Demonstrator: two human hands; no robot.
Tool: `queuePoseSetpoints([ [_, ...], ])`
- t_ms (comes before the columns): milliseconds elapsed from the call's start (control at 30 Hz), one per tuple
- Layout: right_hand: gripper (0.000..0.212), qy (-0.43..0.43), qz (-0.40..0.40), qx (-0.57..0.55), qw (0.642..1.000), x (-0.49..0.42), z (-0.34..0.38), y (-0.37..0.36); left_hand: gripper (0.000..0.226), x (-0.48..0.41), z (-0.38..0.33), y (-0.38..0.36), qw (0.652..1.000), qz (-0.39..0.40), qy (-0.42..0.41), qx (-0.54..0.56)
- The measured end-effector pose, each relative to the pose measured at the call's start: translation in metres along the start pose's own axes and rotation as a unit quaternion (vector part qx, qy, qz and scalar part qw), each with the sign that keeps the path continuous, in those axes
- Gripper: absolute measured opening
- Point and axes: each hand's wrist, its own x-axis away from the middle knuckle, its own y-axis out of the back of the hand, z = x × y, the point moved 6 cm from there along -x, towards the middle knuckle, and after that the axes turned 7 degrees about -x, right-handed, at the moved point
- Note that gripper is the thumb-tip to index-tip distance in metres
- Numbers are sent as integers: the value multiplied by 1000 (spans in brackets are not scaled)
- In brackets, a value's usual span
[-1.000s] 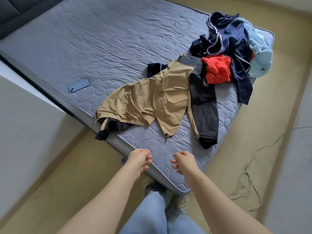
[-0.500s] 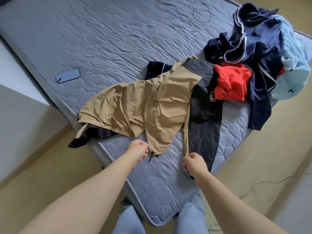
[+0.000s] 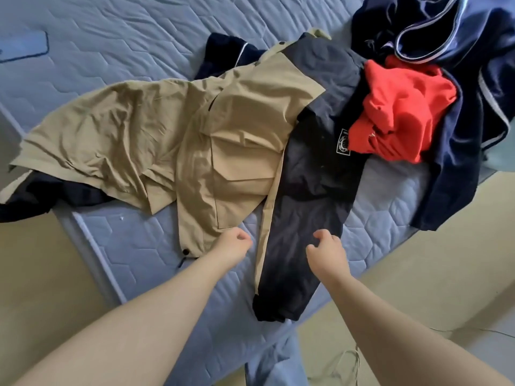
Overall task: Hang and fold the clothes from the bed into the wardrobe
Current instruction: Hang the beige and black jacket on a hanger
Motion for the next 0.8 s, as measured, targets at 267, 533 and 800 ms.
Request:
queuePoseSetpoints([
  [267, 68, -119, -62, -324, 936, -63, -54, 7, 42, -38, -15, -34, 994, 74, -66, -38],
  [533, 31, 96, 67, -254, 960, 1, 14, -42, 65, -24, -32, -26, 960, 197, -50, 194],
  [800, 14, 75, 313, -255, 912, 83, 50, -104, 44, -1, -38, 72, 976, -1, -119, 182],
])
